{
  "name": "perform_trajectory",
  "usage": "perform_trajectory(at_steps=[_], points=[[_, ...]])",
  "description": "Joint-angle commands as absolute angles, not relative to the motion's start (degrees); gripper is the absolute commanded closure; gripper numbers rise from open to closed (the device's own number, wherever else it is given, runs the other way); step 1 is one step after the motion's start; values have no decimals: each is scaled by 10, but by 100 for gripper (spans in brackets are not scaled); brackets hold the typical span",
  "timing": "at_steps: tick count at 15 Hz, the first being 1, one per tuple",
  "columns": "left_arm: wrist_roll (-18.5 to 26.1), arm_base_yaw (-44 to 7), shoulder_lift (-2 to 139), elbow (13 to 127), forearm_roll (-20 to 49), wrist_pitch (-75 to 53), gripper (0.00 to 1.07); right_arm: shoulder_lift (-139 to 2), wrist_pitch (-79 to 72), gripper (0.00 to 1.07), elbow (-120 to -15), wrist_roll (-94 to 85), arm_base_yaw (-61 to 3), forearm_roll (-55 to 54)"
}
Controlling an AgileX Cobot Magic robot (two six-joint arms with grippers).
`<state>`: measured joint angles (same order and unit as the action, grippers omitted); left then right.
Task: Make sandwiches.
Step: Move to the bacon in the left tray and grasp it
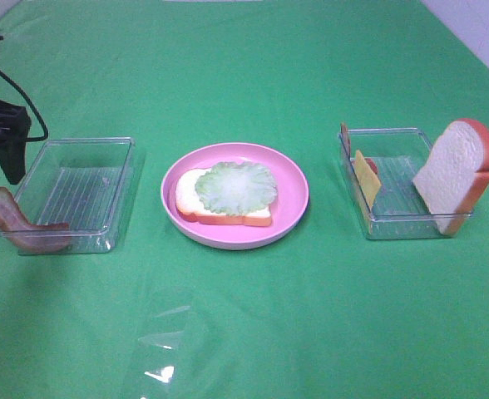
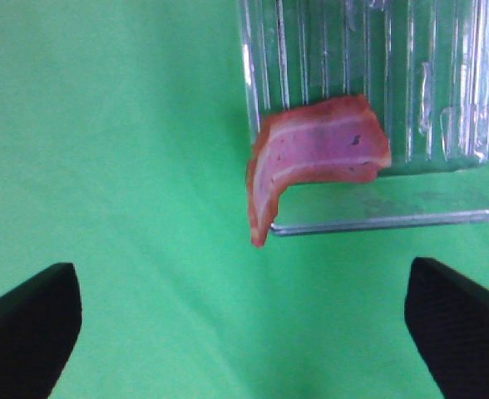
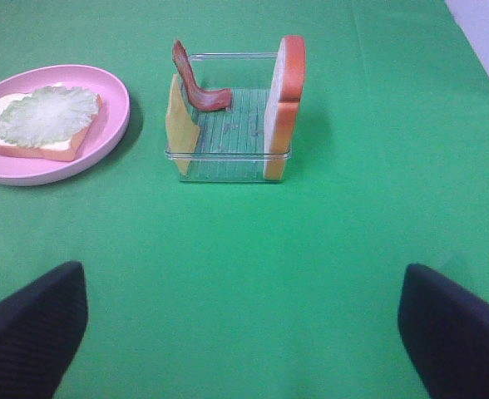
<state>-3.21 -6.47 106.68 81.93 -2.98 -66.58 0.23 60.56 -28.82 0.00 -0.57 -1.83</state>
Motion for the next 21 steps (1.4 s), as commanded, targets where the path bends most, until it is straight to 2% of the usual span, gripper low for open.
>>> perform_trajectory(at_steps=[1,7,9,10,11,13,18,21], points=[[-32,-67,1112,816,-22,-625,6,15,603,9,-286,0,-5,-20],[-33,-80,1177,816,-6,-594,13,15,603,9,-286,0,-5,-20],[-33,-80,1177,816,-6,-594,21,15,603,9,-286,0,-5,-20],[-31,-80,1177,816,-6,-594,37,15,603,9,-286,0,-5,-20],[-31,-80,1177,816,-6,-594,44,15,603,9,-286,0,-5,-20],[-31,-80,1177,816,-6,-594,47,15,603,9,-286,0,-5,-20],[-40,-80,1176,816,-6,-594,48,15,603,9,-286,0,-5,-20],[-54,-80,1176,816,-6,-595,63,15,603,9,-286,0,-5,-20]])
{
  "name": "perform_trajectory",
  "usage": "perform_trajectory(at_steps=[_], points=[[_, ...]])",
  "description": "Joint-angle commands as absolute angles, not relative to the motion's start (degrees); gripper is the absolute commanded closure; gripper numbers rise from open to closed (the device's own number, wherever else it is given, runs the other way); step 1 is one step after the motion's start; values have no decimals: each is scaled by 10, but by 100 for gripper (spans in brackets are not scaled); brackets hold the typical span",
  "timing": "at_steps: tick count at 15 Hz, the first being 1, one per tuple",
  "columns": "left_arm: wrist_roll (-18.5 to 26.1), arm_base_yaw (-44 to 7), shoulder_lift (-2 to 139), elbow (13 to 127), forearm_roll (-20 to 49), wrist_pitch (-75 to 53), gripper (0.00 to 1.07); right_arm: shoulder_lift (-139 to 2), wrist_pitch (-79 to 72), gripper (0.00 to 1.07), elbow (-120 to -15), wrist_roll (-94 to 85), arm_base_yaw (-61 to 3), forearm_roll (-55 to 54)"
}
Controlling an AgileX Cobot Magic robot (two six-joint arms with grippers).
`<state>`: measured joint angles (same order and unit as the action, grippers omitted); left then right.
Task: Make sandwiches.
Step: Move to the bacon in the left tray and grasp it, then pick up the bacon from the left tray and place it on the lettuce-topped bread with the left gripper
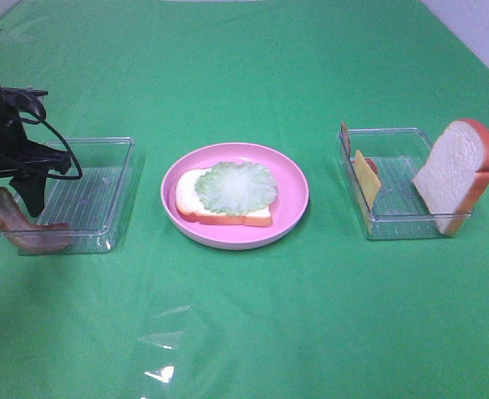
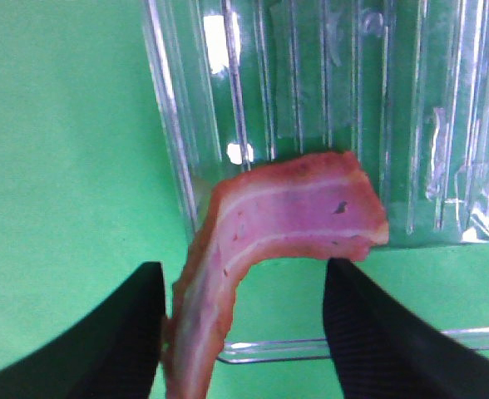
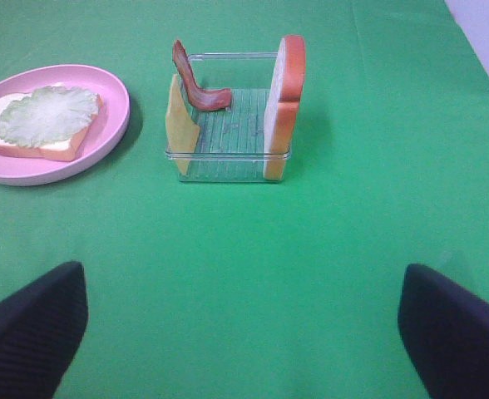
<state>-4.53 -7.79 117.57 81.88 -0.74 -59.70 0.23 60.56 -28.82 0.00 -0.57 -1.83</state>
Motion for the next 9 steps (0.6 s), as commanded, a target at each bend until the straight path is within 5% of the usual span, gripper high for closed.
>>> perform_trajectory(at_steps=[1,5,9], points=[[-54,-80,1176,816,-6,-595,80,15,603,9,-286,0,-5,-20],[-54,-80,1176,816,-6,-595,102,15,603,9,-286,0,-5,-20],[-51,-80,1174,816,-6,-599,107,15,603,9,-286,0,-5,-20]])
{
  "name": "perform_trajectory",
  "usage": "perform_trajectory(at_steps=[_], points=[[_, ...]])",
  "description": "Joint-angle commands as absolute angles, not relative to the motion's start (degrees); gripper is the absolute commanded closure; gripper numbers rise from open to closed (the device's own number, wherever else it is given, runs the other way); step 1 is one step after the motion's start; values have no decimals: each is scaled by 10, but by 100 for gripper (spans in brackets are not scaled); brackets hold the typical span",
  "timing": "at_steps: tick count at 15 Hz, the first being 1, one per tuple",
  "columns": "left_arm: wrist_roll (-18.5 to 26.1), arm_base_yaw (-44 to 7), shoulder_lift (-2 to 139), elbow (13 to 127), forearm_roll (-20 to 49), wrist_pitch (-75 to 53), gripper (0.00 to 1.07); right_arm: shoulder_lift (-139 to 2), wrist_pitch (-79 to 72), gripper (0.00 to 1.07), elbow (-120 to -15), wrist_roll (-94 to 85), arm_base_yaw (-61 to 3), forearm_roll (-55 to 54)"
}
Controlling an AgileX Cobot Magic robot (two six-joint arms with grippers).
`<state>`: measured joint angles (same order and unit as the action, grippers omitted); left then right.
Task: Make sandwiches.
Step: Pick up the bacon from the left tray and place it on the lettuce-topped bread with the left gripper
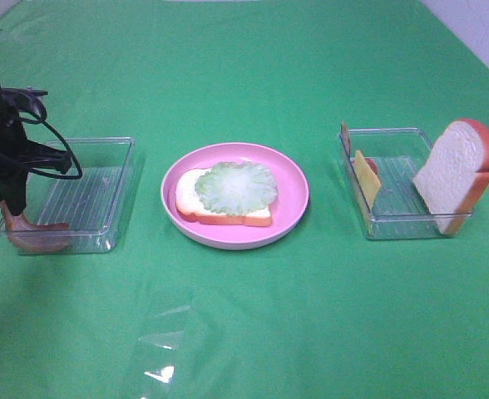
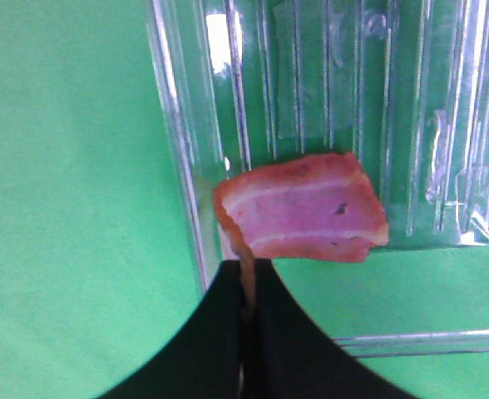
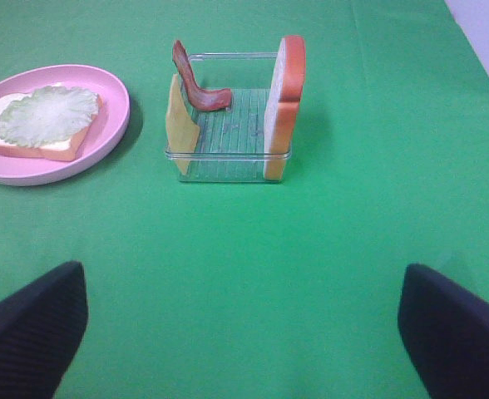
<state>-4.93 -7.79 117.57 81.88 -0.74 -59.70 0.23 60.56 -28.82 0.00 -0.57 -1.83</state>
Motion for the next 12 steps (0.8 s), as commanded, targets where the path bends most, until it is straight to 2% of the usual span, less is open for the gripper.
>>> perform_trajectory(at_steps=[1,4,6,9,12], points=[[-52,-80,1167,816,-6,-599,107,15,603,9,-286,0,-5,-20],[-49,-80,1101,817,10,-611,107,15,603,9,-286,0,-5,-20],[-27,-80,1063,834,36,-621,107,15,603,9,-286,0,-5,-20],[26,-89,1050,907,123,-645,107,15,603,9,-286,0,-5,-20],[77,-115,1054,963,244,-623,107,15,603,9,-286,0,-5,-20]])
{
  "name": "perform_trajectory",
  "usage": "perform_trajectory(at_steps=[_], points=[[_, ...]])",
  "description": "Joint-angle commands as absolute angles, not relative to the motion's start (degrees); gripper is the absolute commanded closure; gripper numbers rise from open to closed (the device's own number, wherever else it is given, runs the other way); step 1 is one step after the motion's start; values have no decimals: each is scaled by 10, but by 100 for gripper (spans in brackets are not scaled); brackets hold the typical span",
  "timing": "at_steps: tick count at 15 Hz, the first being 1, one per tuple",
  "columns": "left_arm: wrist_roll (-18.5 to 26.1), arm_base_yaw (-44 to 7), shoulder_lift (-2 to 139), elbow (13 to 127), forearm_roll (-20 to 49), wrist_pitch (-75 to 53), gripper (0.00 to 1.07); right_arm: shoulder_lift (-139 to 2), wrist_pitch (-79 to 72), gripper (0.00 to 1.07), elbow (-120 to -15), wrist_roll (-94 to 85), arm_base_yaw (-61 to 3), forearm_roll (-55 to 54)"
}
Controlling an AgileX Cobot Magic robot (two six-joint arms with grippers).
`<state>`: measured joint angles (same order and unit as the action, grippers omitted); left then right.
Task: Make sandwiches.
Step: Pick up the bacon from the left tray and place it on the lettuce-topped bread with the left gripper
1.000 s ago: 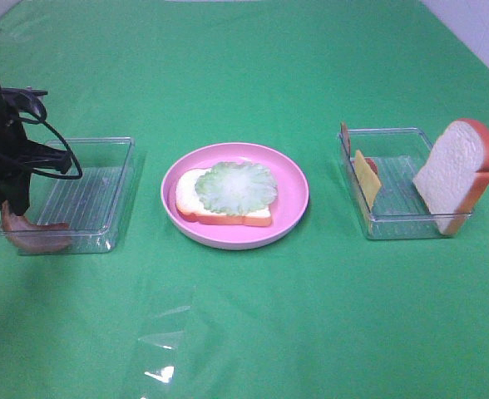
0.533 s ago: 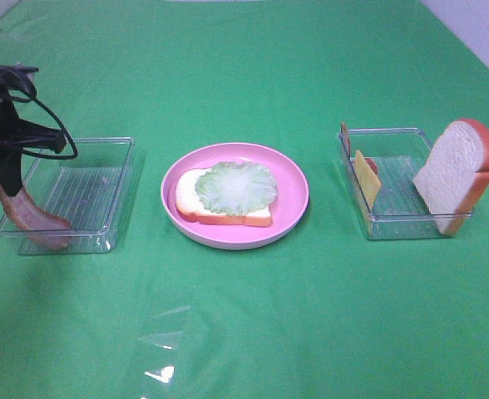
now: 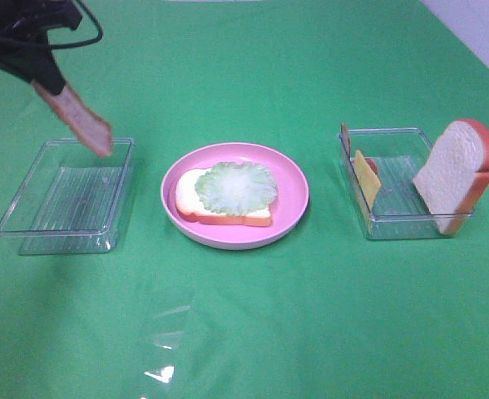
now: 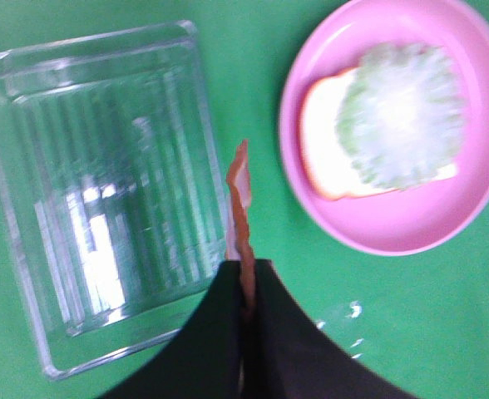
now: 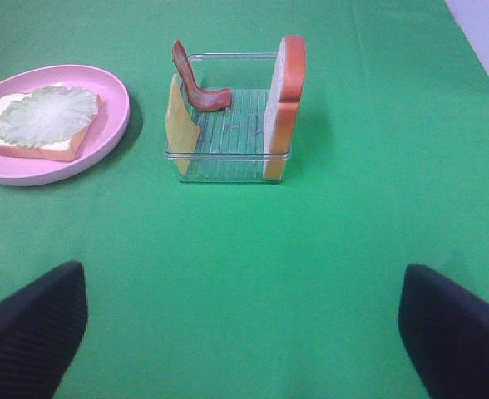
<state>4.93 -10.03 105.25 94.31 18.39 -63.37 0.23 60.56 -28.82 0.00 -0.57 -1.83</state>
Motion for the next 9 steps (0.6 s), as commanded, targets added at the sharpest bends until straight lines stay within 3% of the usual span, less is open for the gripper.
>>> perform_trajectory(at_steps=[1,5,9], points=[[98,-128,1063,974,282,-611,107,15,603,9,-286,0,-5,-20],[170,-192,1147,1030,392,-580,107,15,603,9,-286,0,-5,-20],[176,-256,1245,1093,429,-562,107,15,603,9,-286,0,-5,-20]])
